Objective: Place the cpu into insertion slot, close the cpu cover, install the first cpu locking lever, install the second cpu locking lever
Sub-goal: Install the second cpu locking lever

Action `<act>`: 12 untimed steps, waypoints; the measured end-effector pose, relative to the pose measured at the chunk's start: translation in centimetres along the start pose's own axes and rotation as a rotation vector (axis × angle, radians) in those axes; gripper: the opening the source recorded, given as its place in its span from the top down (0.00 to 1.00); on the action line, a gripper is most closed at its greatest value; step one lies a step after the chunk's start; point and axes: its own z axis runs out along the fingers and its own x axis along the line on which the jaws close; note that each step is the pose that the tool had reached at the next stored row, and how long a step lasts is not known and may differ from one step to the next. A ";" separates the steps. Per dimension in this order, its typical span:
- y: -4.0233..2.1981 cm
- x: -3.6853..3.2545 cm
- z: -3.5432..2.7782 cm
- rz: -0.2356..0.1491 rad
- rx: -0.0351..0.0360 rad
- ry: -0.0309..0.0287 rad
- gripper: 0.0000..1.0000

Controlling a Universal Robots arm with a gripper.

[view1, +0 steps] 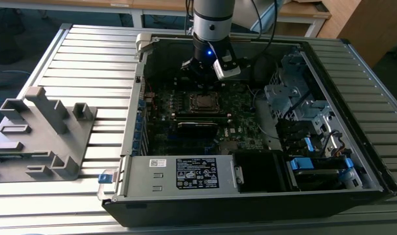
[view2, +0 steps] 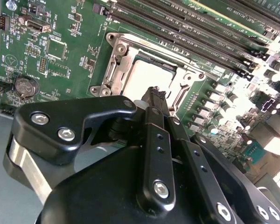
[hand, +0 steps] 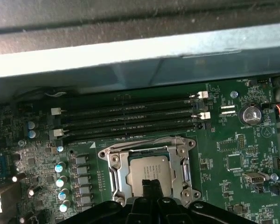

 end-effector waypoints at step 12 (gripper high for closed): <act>-0.03 -0.01 -0.22 0.000 -0.0002 -0.0001 0.90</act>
